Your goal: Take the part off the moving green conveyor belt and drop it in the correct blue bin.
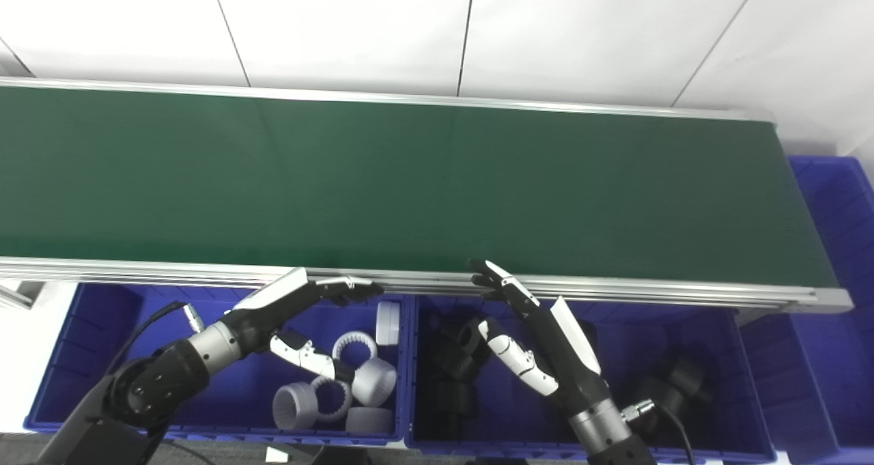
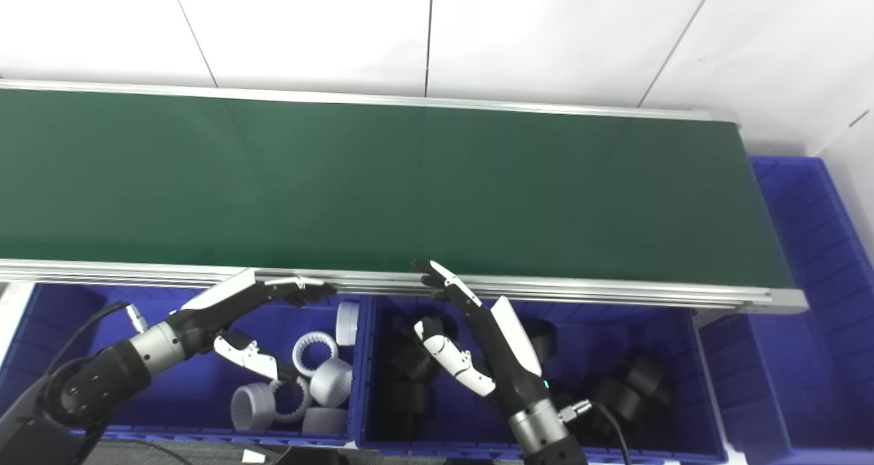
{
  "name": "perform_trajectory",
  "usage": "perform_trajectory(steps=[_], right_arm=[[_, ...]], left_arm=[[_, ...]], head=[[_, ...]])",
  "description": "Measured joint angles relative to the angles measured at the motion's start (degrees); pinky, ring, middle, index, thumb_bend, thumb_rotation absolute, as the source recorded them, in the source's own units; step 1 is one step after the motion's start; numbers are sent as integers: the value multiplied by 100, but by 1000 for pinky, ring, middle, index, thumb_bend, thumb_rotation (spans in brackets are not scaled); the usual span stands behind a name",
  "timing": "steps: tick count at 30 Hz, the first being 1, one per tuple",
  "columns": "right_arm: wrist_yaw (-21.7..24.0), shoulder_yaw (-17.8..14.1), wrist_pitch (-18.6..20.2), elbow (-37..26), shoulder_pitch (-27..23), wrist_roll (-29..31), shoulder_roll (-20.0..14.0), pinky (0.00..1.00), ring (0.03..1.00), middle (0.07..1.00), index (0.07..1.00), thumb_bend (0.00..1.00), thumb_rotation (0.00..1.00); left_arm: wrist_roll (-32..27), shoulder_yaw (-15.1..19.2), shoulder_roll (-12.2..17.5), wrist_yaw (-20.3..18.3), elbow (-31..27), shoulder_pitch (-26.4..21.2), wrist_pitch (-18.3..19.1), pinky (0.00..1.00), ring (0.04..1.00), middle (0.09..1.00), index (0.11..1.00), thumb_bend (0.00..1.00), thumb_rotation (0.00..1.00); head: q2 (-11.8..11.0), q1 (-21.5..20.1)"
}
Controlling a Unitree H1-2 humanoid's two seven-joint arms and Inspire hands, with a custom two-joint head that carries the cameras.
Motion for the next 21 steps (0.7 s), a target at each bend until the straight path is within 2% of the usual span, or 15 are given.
perform_trajectory(steps=[2,6,11,16,21], right_arm=[[0,0,0,0,30,9,-1,799,867,905,900,383,884],[1,7,0,0,22,7,6,794,864,905,901,386,892],[4,10,0,0,25,43,6,788,860,904,900,385,877],[24,36,0,0,28,104,4,804,873,909,902,385,860],[54,63,0,-3,34,169,-4,822,882,909,901,400,867]], left_arm=[[-450,2,-135,-15,-21,169,-217,838,897,932,926,618,659],[-825,-47,-216,-172,-186,419,-268,915,971,995,991,587,725],[-1079,6,-216,-194,-722,637,-205,953,997,1000,1000,568,744],[-1260,35,-218,-198,-801,821,-99,967,1000,1000,1000,543,731],[-1469,62,-224,-230,-801,949,-95,990,1000,1000,1000,507,771]], head=[[0,0],[9,-9],[0,-9],[-9,0],[-9,35]])
